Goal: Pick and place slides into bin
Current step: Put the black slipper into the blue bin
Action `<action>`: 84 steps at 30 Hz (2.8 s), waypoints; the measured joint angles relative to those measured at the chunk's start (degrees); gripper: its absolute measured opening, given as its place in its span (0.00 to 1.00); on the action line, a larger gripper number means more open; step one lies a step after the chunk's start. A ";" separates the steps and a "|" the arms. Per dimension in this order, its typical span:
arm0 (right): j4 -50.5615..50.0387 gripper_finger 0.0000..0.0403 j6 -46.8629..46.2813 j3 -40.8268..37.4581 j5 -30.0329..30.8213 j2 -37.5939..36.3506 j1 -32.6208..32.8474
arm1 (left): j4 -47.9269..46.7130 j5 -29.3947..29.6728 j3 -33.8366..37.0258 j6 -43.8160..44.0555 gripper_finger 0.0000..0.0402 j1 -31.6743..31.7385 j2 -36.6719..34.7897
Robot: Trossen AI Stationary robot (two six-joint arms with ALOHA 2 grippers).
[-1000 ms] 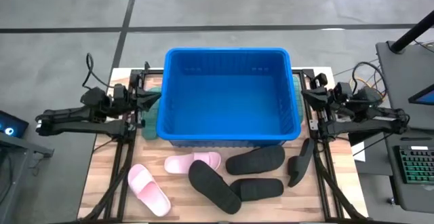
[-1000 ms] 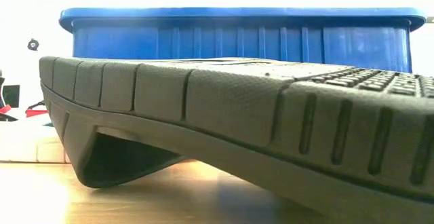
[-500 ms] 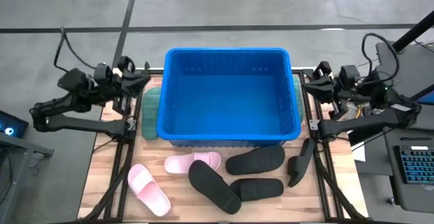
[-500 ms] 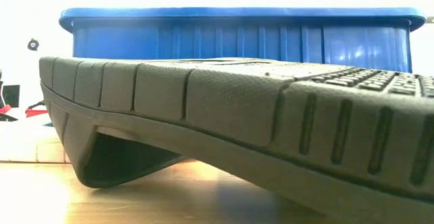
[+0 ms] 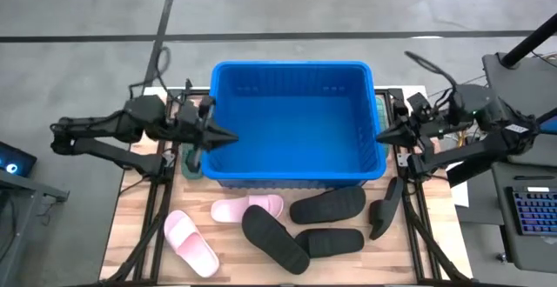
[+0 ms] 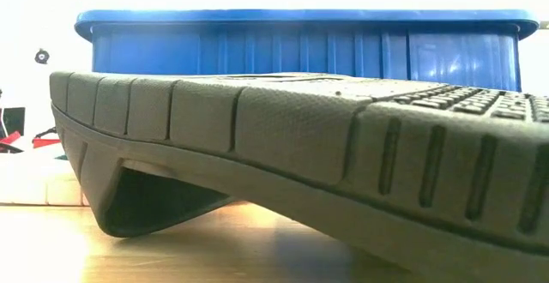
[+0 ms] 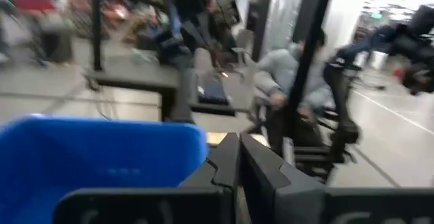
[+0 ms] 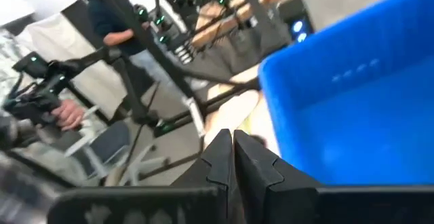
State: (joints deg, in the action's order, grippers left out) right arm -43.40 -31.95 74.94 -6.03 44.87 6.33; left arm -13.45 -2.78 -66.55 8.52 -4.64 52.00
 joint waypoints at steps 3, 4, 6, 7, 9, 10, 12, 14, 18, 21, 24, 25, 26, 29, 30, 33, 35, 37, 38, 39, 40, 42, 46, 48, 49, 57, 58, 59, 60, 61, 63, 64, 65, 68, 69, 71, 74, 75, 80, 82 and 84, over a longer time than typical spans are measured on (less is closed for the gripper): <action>-0.15 0.02 -2.78 -0.04 1.17 0.30 3.18 | -2.41 1.77 -1.46 2.26 0.00 -3.23 0.48; -0.19 0.02 -3.64 -0.04 1.55 0.29 4.33 | -3.55 2.64 -1.70 3.50 0.00 -4.42 0.75; -0.24 0.02 -4.94 -0.04 2.96 0.21 6.60 | -4.93 4.96 -1.94 5.88 0.00 -6.81 1.23; -0.53 0.02 -5.50 -0.04 4.04 0.21 7.80 | -5.59 5.88 -1.96 7.10 0.00 -8.00 1.51; -1.67 0.02 -6.37 -0.04 5.00 0.19 10.04 | -5.73 8.24 -1.96 9.95 0.00 -10.71 2.15; -2.28 0.02 -6.59 -0.04 5.22 0.19 11.15 | -5.65 9.73 -1.96 11.00 0.00 -12.29 2.41; -3.55 0.02 -6.60 -0.04 5.94 0.21 13.26 | -5.42 13.67 -1.98 12.27 0.00 -15.83 3.40; -4.09 0.02 -6.43 -0.16 6.13 0.31 15.41 | -5.03 17.99 -1.99 12.74 0.00 -19.30 4.92; -4.15 0.02 -4.72 -0.26 6.28 0.40 19.08 | -2.99 26.17 -2.57 12.70 0.00 -24.98 9.17; -4.13 0.02 -4.16 -0.30 6.28 0.57 21.30 | -1.91 29.98 -5.03 12.19 0.00 -28.05 13.50; -4.35 0.02 -3.96 -0.43 6.20 1.07 24.07 | -2.02 32.92 -8.55 12.14 0.00 -29.93 18.64; -4.43 0.02 -3.85 -0.57 6.13 1.14 25.23 | -2.03 33.37 -9.87 12.12 0.00 -30.36 20.49; -4.41 0.02 -3.73 -0.74 6.13 1.49 26.55 | -2.03 33.55 -11.22 12.14 0.00 -30.73 22.20; -4.41 0.02 -3.81 -1.46 6.25 2.57 30.35 | -2.03 34.56 -15.28 12.11 0.00 -31.37 27.22; -4.38 0.02 -4.28 -1.75 6.66 3.08 31.64 | -2.01 34.62 -16.46 12.12 0.00 -31.55 28.66; -4.35 0.02 -6.62 -2.79 9.83 4.93 36.07 | -2.09 34.63 -19.36 12.12 0.00 -32.28 32.36; -4.30 0.02 -9.01 -3.53 13.65 6.37 39.34 | -2.20 34.63 -20.20 12.12 0.00 -33.09 33.98; -3.70 0.02 -11.69 -4.09 18.26 8.03 42.87 | -2.66 34.61 -20.47 12.13 0.00 -34.11 35.07; -3.14 0.02 -13.16 -4.32 20.87 8.96 44.69 | -2.78 34.61 -20.43 12.14 0.00 -34.72 35.43; -2.36 0.02 -14.42 -4.51 23.47 10.04 46.36 | -3.03 34.61 -20.41 12.14 0.00 -35.36 35.76; -1.50 0.02 -15.43 -4.60 26.13 11.12 47.97 | -3.62 34.60 -20.41 12.17 0.00 -35.98 36.00; 0.67 0.02 -16.80 -4.60 31.48 13.64 50.72 | -5.81 34.63 -20.41 12.27 0.00 -37.37 36.31; 4.77 0.02 -17.15 -3.91 38.26 19.61 54.14 | -12.79 34.52 -20.37 19.09 0.00 -39.54 36.29; 5.57 0.02 -17.17 -2.93 38.47 23.21 54.89 | -16.00 34.50 -20.35 23.05 0.00 -40.53 36.25; 5.57 0.02 -17.58 -2.23 38.48 25.00 55.05 | -17.06 34.58 -20.32 24.04 0.00 -41.08 36.25; 4.78 0.02 -24.02 6.53 38.71 38.76 55.06 | -17.74 34.70 -19.97 26.30 0.00 -43.93 38.24; 4.57 0.02 -24.37 8.01 38.73 40.44 55.06 | -17.66 34.70 -19.95 26.89 0.00 -44.10 38.65; 4.71 0.02 -24.49 9.54 38.72 41.92 55.06 | -17.70 34.72 -19.95 27.05 0.00 -44.26 39.08; 4.69 0.02 -24.46 10.91 38.76 43.28 55.08 | -17.68 34.71 -19.95 27.09 0.00 -44.48 39.58; 4.51 0.02 -24.43 12.20 39.03 44.55 55.08 | -17.66 34.66 -19.93 27.11 0.00 -44.60 40.09; 4.54 0.02 -24.38 14.39 39.45 46.68 55.06 | -17.59 34.49 -19.89 27.12 0.00 -44.96 41.04; 4.47 0.02 -24.38 15.27 39.89 47.58 55.06 | -17.61 34.45 -19.84 27.13 0.00 -45.03 41.64; 4.21 0.02 -24.37 16.09 40.40 48.51 55.06 | -17.49 34.47 -19.84 27.14 0.00 -45.05 42.20; 4.12 0.02 -24.35 17.89 40.76 50.54 55.05 | -17.51 34.48 -19.84 27.13 0.00 -45.03 44.23; 4.07 0.02 -24.35 18.41 40.75 50.89 55.01 | -17.52 34.40 -19.84 27.14 0.00 -45.03 44.93; 3.30 0.02 -24.28 19.18 40.81 51.65 54.93 | -17.21 32.59 -19.82 27.16 0.00 -44.99 46.26; 2.90 0.02 -24.32 19.37 40.76 52.07 54.91 | -17.00 27.82 -19.82 27.17 0.00 -44.83 47.80; 2.91 0.02 -24.47 19.25 40.79 52.07 54.91 | -16.71 26.23 -19.82 27.14 0.00 -44.72 48.22; 2.92 0.02 -24.62 18.56 41.56 51.66 54.77 | -16.06 24.19 -19.82 27.12 0.00 -44.44 49.16; 3.13 0.02 -24.98 18.56 41.71 51.55 54.58 | -15.99 24.21 -19.77 25.65 0.00 -44.18 49.16; 3.15 0.02 -25.08 18.56 41.71 51.51 54.51 | -15.98 24.19 -19.55 23.53 0.01 -43.92 49.16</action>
State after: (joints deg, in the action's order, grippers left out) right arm -40.25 -57.04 93.49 35.68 96.38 60.84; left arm -29.43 21.42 -86.09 32.05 -48.56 101.16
